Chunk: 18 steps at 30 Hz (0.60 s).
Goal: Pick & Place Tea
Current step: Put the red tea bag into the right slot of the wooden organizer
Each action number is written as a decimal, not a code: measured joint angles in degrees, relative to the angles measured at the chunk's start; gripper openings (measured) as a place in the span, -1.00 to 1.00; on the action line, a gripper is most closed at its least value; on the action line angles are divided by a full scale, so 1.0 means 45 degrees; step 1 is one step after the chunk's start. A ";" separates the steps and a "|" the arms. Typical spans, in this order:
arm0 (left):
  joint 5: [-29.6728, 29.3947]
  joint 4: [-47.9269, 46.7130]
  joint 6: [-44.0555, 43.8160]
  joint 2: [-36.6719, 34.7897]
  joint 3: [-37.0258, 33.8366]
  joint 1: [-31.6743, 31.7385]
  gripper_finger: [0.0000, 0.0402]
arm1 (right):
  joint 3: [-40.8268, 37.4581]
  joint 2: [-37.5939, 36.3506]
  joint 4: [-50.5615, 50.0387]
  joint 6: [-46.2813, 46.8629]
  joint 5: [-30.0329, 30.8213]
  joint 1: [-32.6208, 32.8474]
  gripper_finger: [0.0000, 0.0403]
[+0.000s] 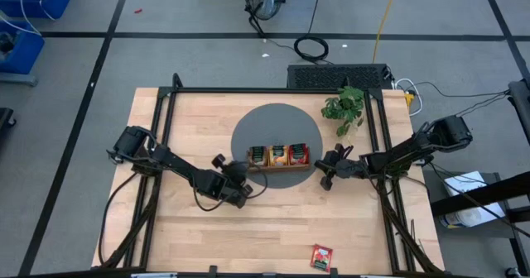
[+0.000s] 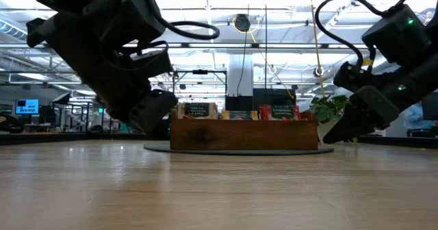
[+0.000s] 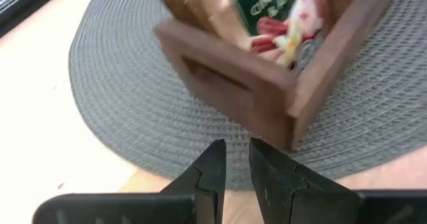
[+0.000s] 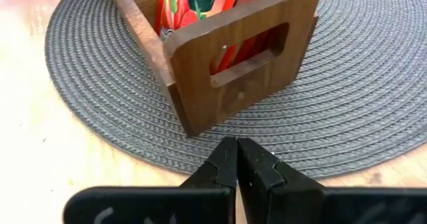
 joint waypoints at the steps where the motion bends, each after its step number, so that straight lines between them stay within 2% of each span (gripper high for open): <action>1: -0.0004 -0.0147 -0.0183 0.0000 0.0000 0.0002 -0.63 | 0.0000 0.0000 0.0000 0.0030 0.0002 0.0022 -1.00; 7: 0.0088 -0.0946 -0.0938 0.0000 0.0000 -0.0320 -0.63 | -0.0015 -0.0103 -0.0014 -0.0141 -0.0119 0.0180 -1.00; 9: 0.0310 -0.0919 -0.0754 -0.0059 0.0000 -0.0570 -0.63 | -0.0015 -0.0278 0.0094 -0.0251 -0.0806 0.0192 -1.00; 12: 0.1362 -0.0470 -0.0271 -0.0107 0.0190 -0.1070 -0.63 | -0.0015 -0.0705 0.0147 -0.0237 -0.2180 0.0257 -1.00; 16: 0.3149 -0.0103 0.0424 -0.0107 0.0938 -0.1701 -0.63 | -0.0015 -0.1259 0.0106 -0.0148 -0.2986 0.0866 -1.00; 18: 0.3779 0.0712 0.1228 -0.0107 0.1135 -0.1933 -0.63 | -0.0015 -0.1558 0.0085 -0.0145 -0.3340 0.1288 -1.00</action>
